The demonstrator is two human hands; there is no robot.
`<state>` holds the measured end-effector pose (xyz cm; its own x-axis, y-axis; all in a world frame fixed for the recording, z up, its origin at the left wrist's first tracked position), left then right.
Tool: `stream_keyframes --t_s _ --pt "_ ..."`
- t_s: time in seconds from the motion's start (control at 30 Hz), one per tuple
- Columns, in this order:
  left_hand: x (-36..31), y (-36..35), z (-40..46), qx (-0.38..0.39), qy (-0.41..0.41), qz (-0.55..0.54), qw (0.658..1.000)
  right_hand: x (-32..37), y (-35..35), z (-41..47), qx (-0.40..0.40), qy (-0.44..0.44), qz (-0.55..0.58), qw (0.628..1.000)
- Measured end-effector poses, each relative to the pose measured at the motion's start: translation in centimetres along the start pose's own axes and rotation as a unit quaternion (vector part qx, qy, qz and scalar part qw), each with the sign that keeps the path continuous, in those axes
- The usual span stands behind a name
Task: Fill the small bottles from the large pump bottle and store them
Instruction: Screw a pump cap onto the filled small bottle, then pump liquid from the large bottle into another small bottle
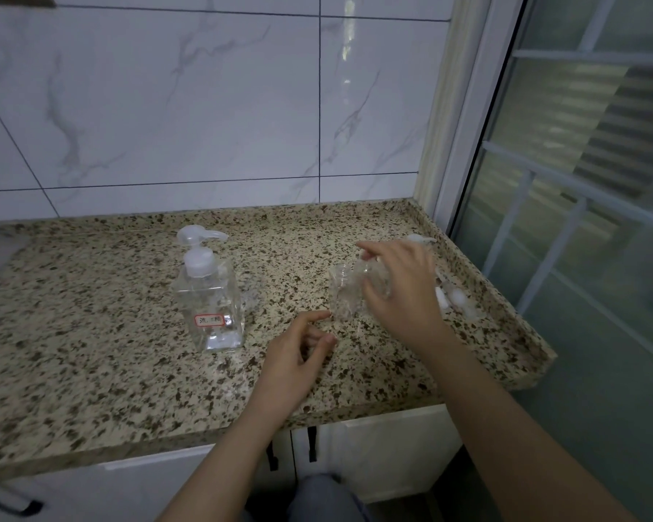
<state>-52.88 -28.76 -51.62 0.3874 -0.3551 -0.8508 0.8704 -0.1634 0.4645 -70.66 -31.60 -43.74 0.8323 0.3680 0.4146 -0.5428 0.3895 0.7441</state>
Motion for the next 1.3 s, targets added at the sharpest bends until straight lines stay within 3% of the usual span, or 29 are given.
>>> stream_keyframes --t_s 0.1,0.2,0.4,0.73,0.8,0.93,1.1,1.3 --pt "0.0 0.0 0.0 0.001 0.004 -0.005 1.0 2.3 -1.6 1.0 0.046 0.084 -0.089 0.991" --pt "0.0 0.1 -0.1 -0.001 0.009 -0.004 1.0 2.6 -3.0 1.6 0.074 0.101 -0.181 0.975" --pt "0.2 0.3 0.0 -0.012 0.001 0.008 1.0 2.2 -3.3 2.1 0.066 0.126 -0.219 0.965" --pt "0.2 1.6 -0.3 -0.087 0.019 -0.026 0.996 6.7 -1.5 0.2 0.06 0.191 -0.044 0.979" --pt "0.1 2.1 -0.5 -0.107 0.018 -0.049 0.993 6.9 -1.7 -0.1 0.071 0.166 -0.018 0.983" --pt "0.1 2.6 -0.7 -0.12 0.04 -0.12 0.985 6.4 -2.2 -0.7 0.095 0.032 0.086 0.991" --pt "-0.9 2.9 -1.6 -0.116 0.061 -0.209 0.969 5.1 -5.7 -1.8 0.211 -0.109 0.336 0.911" --pt "-1.4 5.3 -3.4 -0.104 0.045 -0.162 0.98 5.7 -7.0 -1.5 0.172 -0.122 0.432 0.877"
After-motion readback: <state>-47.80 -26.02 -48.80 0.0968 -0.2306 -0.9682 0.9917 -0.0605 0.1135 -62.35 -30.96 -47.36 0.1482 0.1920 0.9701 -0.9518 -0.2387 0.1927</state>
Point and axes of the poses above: each hand's wrist, its own z-axis towards the middle knuckle, its own y-axis out of the back of the hand, x = y × z, the point moved 7 cm from there along z, towards the middle knuckle, and after that the axes turned 8 degrees about x, right-handed, at the moved point
